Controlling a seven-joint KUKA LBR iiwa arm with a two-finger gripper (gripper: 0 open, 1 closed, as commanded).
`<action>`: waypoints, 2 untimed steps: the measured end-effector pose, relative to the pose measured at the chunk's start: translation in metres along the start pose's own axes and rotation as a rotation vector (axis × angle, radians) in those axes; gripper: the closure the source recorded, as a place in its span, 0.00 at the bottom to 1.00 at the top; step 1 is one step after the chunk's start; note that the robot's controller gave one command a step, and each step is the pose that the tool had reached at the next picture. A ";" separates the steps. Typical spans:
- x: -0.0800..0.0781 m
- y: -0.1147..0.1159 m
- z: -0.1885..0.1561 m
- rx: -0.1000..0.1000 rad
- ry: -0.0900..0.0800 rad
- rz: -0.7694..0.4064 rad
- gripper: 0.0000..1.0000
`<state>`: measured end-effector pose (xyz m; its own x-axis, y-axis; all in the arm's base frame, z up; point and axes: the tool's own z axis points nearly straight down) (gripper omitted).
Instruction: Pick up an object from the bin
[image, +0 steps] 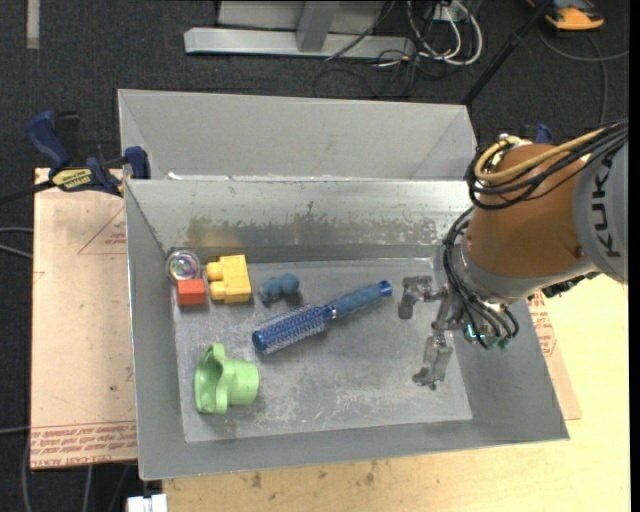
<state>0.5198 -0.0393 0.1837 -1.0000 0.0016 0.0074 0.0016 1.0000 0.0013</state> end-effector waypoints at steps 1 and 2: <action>-0.083 0.076 0.114 -0.001 -0.016 -0.091 0.00; -0.076 0.087 0.082 0.001 -0.013 -0.234 0.00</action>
Offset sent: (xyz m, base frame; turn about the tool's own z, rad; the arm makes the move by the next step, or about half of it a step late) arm 0.0793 0.0727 -0.1137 -0.0865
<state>0.5951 0.0481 0.1009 -0.9731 -0.2305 -0.0054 -0.2305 0.9731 0.0009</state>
